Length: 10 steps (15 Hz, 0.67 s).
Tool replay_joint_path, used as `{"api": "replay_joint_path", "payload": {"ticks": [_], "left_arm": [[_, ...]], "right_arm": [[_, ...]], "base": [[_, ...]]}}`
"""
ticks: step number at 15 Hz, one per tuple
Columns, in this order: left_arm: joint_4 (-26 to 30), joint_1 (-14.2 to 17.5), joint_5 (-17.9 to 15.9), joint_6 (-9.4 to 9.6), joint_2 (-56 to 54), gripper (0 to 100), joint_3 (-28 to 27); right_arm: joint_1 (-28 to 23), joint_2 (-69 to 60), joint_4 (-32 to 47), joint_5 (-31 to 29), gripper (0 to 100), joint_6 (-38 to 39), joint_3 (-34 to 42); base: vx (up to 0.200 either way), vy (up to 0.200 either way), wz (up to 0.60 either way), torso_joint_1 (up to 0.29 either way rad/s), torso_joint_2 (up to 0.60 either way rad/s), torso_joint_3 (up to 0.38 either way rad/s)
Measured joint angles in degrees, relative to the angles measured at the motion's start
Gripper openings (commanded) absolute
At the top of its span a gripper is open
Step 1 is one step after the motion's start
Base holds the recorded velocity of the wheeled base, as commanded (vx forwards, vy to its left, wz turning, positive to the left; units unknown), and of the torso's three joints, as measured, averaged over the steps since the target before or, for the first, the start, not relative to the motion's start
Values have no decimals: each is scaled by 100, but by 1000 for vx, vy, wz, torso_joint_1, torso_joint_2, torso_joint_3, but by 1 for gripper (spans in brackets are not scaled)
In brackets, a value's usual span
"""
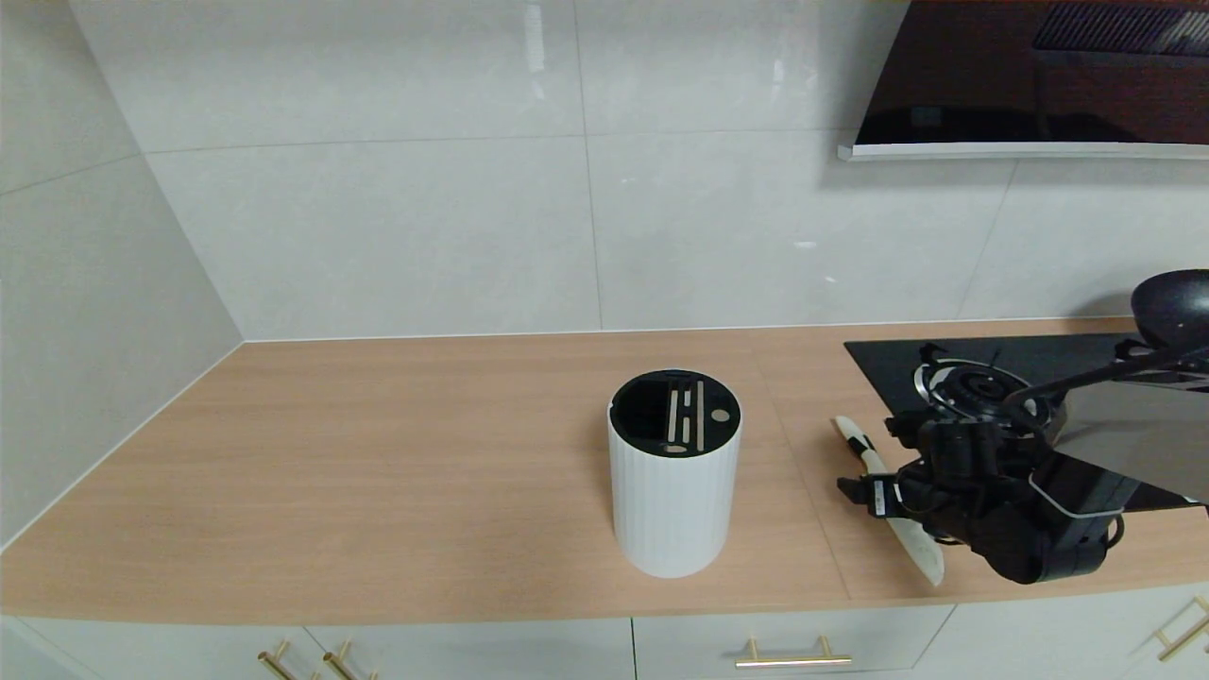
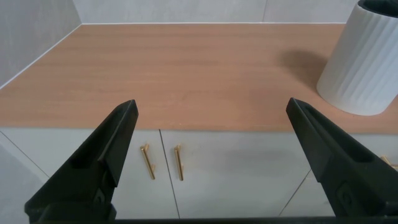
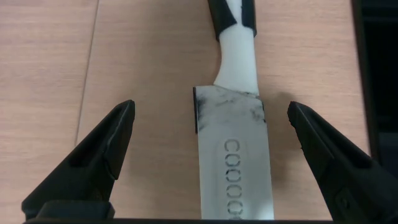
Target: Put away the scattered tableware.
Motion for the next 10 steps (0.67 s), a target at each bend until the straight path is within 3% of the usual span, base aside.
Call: {"api": "replay_joint_path", "payload": {"ticks": [10], "left_arm": [[-1,0,-1,-1,0,100,0]], "right_arm": [[-63,124,-11,-143,100,0,-76]], "base": [[0,0,0,0,0,0]]}}
